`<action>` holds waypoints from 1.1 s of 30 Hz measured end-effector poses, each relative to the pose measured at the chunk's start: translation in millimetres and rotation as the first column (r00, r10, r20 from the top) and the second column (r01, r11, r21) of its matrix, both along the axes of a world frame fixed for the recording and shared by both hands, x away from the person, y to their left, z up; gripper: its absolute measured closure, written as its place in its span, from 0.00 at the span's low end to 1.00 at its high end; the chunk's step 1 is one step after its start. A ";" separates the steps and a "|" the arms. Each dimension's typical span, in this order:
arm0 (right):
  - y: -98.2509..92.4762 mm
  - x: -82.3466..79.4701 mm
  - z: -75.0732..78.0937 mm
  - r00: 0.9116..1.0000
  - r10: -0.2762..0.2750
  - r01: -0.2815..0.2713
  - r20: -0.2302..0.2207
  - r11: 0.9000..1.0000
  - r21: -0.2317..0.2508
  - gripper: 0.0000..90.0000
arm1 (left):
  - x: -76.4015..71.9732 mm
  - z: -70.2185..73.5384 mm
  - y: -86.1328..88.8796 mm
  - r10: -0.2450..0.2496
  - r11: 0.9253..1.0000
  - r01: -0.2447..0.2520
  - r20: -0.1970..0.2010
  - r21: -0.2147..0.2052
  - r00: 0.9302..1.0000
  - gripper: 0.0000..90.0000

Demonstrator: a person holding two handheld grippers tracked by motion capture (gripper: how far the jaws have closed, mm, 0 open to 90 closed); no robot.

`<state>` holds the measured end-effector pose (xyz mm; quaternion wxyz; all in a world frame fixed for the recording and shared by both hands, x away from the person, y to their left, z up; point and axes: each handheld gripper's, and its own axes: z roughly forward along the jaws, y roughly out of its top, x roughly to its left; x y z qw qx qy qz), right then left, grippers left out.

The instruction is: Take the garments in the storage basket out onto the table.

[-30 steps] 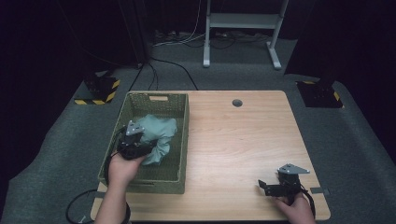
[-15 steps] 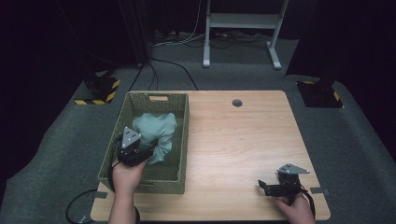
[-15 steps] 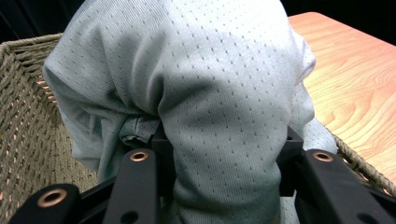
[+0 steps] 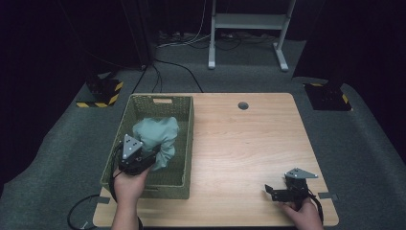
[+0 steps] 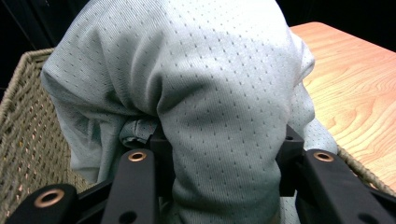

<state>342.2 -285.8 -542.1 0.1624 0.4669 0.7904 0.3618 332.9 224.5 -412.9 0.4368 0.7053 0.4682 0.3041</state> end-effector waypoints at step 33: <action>0.5 -0.2 0.0 1.000 -0.002 0.002 -0.002 1.000 -0.002 0.00 | -21.8 28.5 -18.0 -0.017 1.000 0.020 0.144 -0.014 0.989 0.62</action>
